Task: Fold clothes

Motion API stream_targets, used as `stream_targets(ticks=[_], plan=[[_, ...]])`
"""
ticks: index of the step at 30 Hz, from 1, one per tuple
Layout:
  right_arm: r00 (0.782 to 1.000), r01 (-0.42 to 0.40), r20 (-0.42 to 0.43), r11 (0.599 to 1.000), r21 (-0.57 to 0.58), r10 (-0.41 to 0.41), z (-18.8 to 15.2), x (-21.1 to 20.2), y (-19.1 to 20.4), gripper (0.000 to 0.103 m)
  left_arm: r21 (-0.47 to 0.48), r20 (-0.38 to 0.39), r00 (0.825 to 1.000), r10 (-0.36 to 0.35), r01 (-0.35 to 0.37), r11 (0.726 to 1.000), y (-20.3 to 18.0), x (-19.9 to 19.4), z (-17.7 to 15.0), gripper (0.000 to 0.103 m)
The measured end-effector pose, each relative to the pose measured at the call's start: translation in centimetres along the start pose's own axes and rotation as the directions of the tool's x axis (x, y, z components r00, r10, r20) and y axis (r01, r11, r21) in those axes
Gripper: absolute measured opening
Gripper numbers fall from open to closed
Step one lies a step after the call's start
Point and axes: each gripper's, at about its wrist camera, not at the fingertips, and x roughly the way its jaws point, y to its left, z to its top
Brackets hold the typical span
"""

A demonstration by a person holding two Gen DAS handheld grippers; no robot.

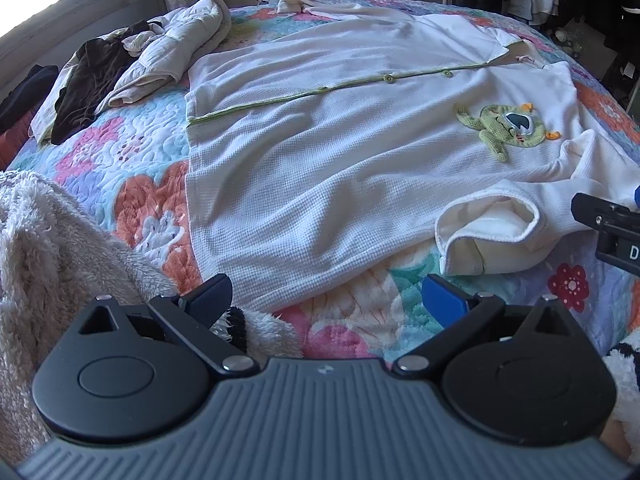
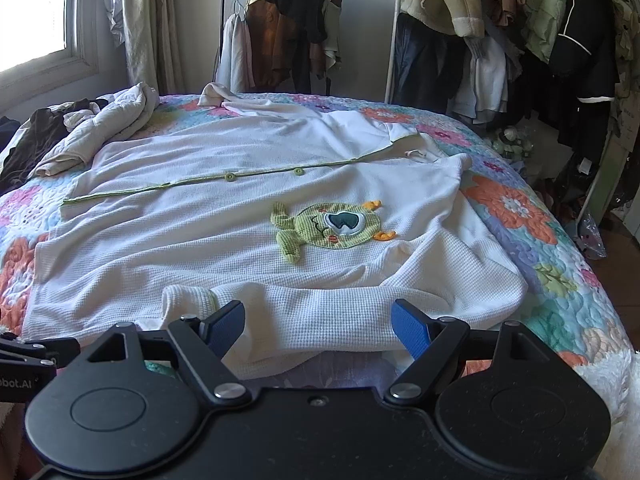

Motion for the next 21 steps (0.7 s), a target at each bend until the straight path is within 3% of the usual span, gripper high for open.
stream_targets(ticks=[21], plan=[[1.000, -0.006, -0.005, 1.000, -0.002, 0.006, 0.0, 0.2, 0.1, 0.084, 0.002, -0.036, 0.999, -0.028, 0.029, 1.000, -0.1, 0.8, -0.4, 0.103]])
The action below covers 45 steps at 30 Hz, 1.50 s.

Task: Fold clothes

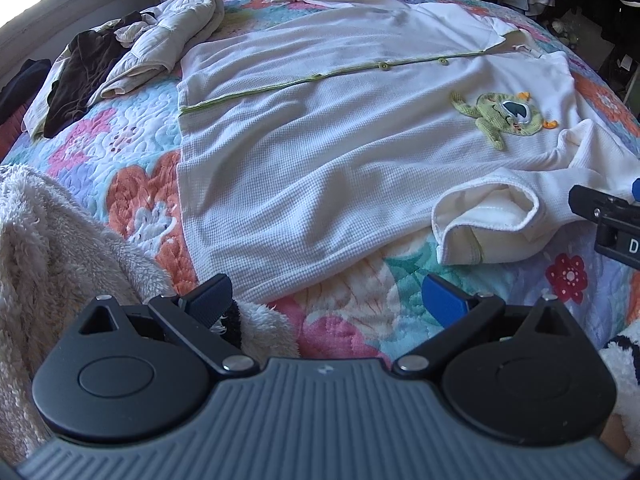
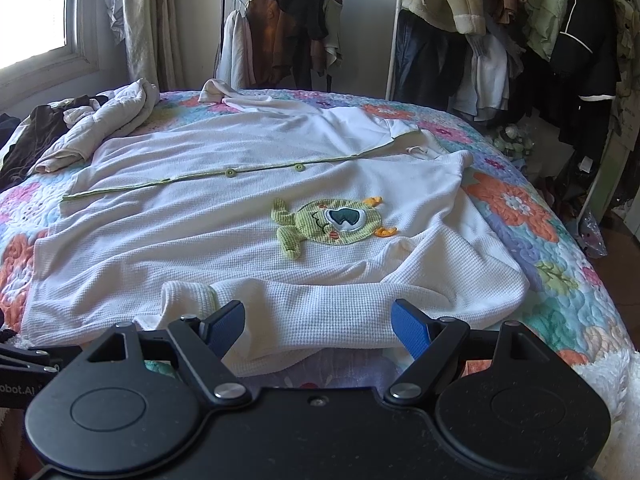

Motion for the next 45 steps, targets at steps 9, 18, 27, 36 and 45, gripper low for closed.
stream_targets(ticks=[9, 18, 27, 36, 45], plan=[[1.000, 0.001, -0.003, 1.000, 0.000, -0.001, 0.0, 0.1, -0.1, 0.084, -0.003, -0.019, 1.000, 0.000, -0.001, 1.000, 0.1, 0.1, -0.1, 0.103], [1.000, 0.001, -0.005, 1.000, -0.003, -0.001, -0.1, 0.1, 0.0, 0.084, -0.004, -0.017, 1.000, 0.003, -0.004, 1.000, 0.1, 0.1, 0.2, 0.103], [1.000, 0.007, 0.019, 1.000, 0.014, -0.007, 0.0, -0.3, -0.2, 0.084, -0.001, -0.014, 1.000, 0.008, -0.008, 1.000, 0.1, 0.1, 0.2, 0.103], [1.000, -0.005, 0.000, 1.000, 0.023, 0.005, 0.4, 0.2, -0.3, 0.084, 0.028, -0.017, 1.000, -0.003, 0.004, 1.000, -0.2, 0.5, 0.3, 0.103], [0.981, -0.163, -0.110, 0.987, -0.012, 0.161, 3.9, 0.9, -1.7, 0.084, 0.055, -0.039, 0.992, -0.122, 0.124, 0.991, -0.9, 1.8, 3.6, 0.103]])
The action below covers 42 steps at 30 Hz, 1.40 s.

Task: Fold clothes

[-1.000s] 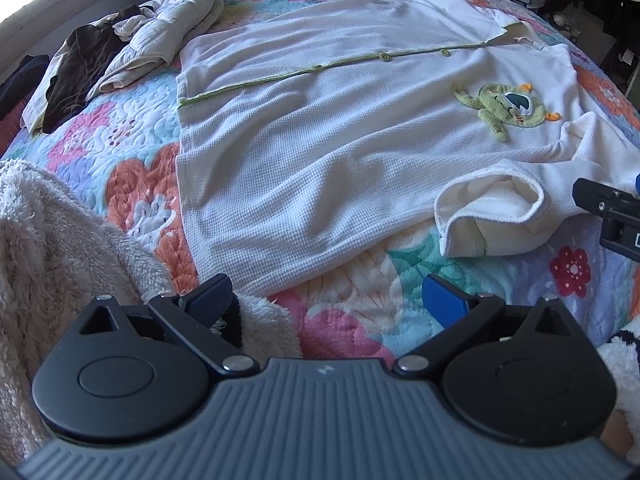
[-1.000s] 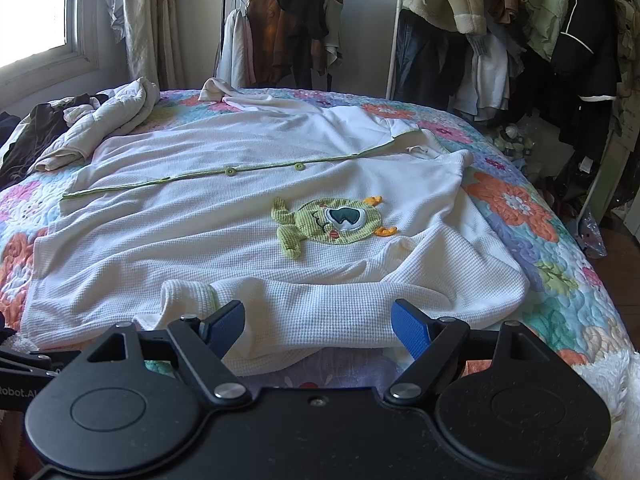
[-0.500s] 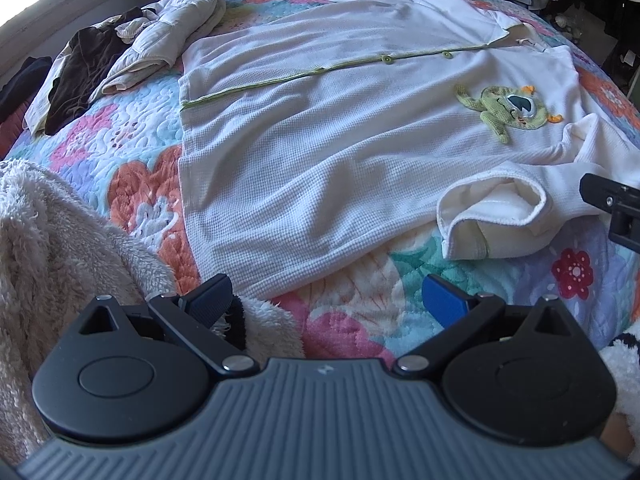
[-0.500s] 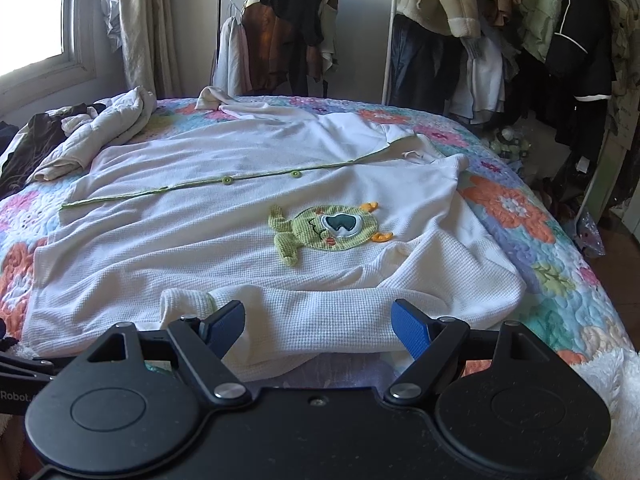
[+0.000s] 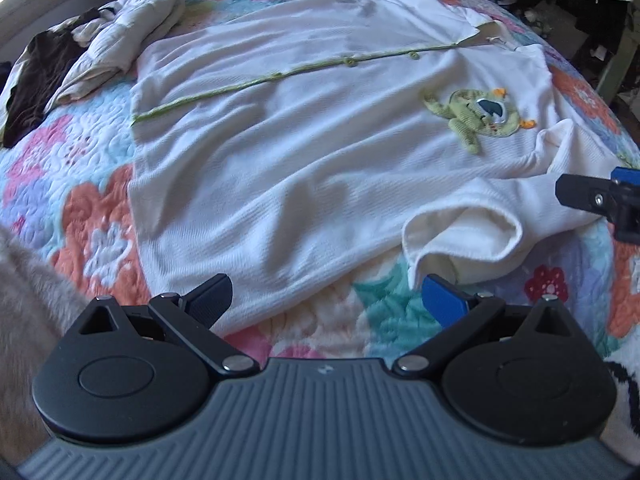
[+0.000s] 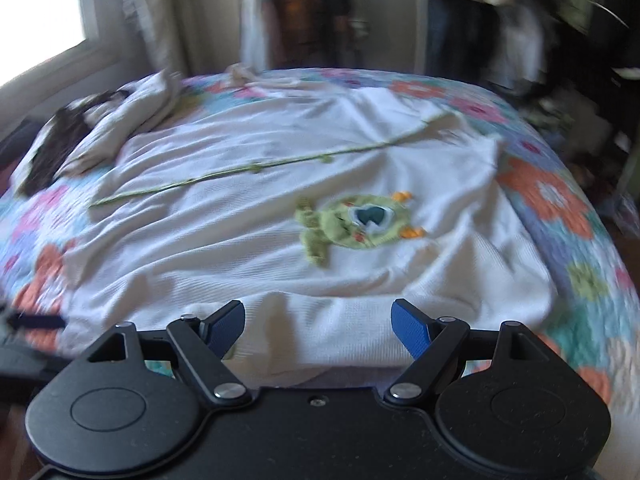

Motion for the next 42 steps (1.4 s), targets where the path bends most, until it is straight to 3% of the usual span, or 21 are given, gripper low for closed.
stream_targets(ticks=[3, 5, 8, 10, 13, 14, 15, 17, 19, 21, 24, 28, 32, 35, 36, 38, 39, 42], plan=[[0.999, -0.042, -0.023, 0.994, -0.096, 0.040, 1.2, -0.8, -0.4, 0.084, 0.086, 0.026, 0.999, -0.033, 0.031, 0.996, -0.9, -0.4, 1.1, 0.103], [0.999, -0.029, -0.019, 0.990, -0.140, 0.026, 2.1, -1.3, -1.2, 0.084, 0.165, 0.048, 0.997, -0.052, 0.043, 0.985, -1.8, -0.6, 1.4, 0.103], [0.999, -0.028, -0.037, 0.990, -0.141, 0.023, 3.6, -1.4, -3.0, 0.084, 0.299, 0.010, 0.993, -0.116, 0.108, 0.948, -3.8, 0.3, 2.0, 0.103], [0.998, -0.032, -0.052, 0.992, -0.119, 0.026, 4.6, -1.1, -4.4, 0.084, 0.367, -0.008, 0.993, -0.116, 0.111, 0.923, -5.0, 1.2, 2.3, 0.103], [0.997, -0.026, -0.080, 0.995, -0.093, 0.018, 5.5, -0.8, -6.1, 0.084, 0.445, 0.058, 0.995, -0.086, 0.052, 0.894, -6.3, 2.0, 2.5, 0.097], [0.996, -0.014, -0.084, 0.996, -0.093, 0.006, 5.7, -0.8, -6.6, 0.084, 0.449, 0.083, 0.994, -0.076, 0.031, 0.893, -6.3, 2.2, 2.6, 0.077], [0.996, 0.005, -0.083, 0.995, -0.098, -0.013, 5.6, -0.6, -7.0, 0.084, 0.449, 0.088, 0.993, -0.075, 0.027, 0.893, -6.3, 2.4, 2.9, 0.038], [0.994, 0.046, -0.090, 0.994, -0.102, -0.055, 5.9, -0.2, -8.1, 0.084, 0.421, 0.039, 0.993, -0.110, 0.084, 0.903, -5.7, 3.1, 4.0, 0.002], [0.992, 0.068, -0.099, 0.995, -0.077, -0.076, 6.3, 0.3, -9.5, 0.084, 0.348, 0.014, 0.981, -0.193, 0.176, 0.921, -4.5, 3.3, 5.3, 0.002], [0.993, 0.065, -0.096, 0.997, -0.030, -0.067, 6.4, 0.8, -10.7, 0.084, 0.328, 0.048, 0.973, -0.226, 0.198, 0.924, -3.8, 2.5, 6.4, 0.002], [0.998, -0.016, -0.061, 1.000, -0.011, 0.015, 6.2, 1.0, -11.1, 0.084, 0.319, 0.109, 0.956, -0.274, 0.228, 0.920, -3.0, 1.5, 8.3, 0.002], [0.986, -0.154, -0.076, 0.982, -0.112, 0.146, 5.9, 1.9, -8.7, 0.084, 0.310, 0.111, 0.942, -0.317, 0.270, 0.912, -2.6, 1.8, 9.8, 0.002], [0.963, -0.267, -0.131, 0.914, -0.305, 0.237, 4.6, 3.1, -4.4, 0.084, 0.264, 0.126, 0.933, -0.336, 0.295, 0.918, -1.9, 2.6, 10.6, 0.002], [0.961, -0.263, -0.197, 0.853, -0.451, 0.193, 3.3, 4.4, -1.5, 0.084, 0.191, 0.146, 0.936, -0.321, 0.292, 0.937, -0.4, 2.6, 11.7, 0.002], [0.967, -0.236, -0.208, 0.838, -0.491, 0.151, 3.0, 4.9, -0.8, 0.084, 0.169, 0.142, 0.941, -0.307, 0.283, 0.944, 0.1, 2.6, 12.2, 0.002], [0.980, -0.161, -0.187, 0.819, -0.551, 0.067, 2.6, 5.6, -0.3, 0.084, 0.128, 0.182, 0.933, -0.310, 0.290, 0.948, 1.0, 2.3, 13.1, 0.002], [0.985, -0.125, -0.172, 0.812, -0.570, 0.031, 2.6, 5.9, -0.2, 0.084, 0.116, 0.200, 0.929, -0.312, 0.294, 0.949, 1.4, 2.2, 13.6, 0.002], [0.994, -0.022, -0.100, 0.844, -0.535, -0.037, 3.2, 6.4, -2.3, 0.082, 0.092, 0.235, 0.922, -0.307, 0.293, 0.952, 2.0, 2.2, 14.8, 0.002]])
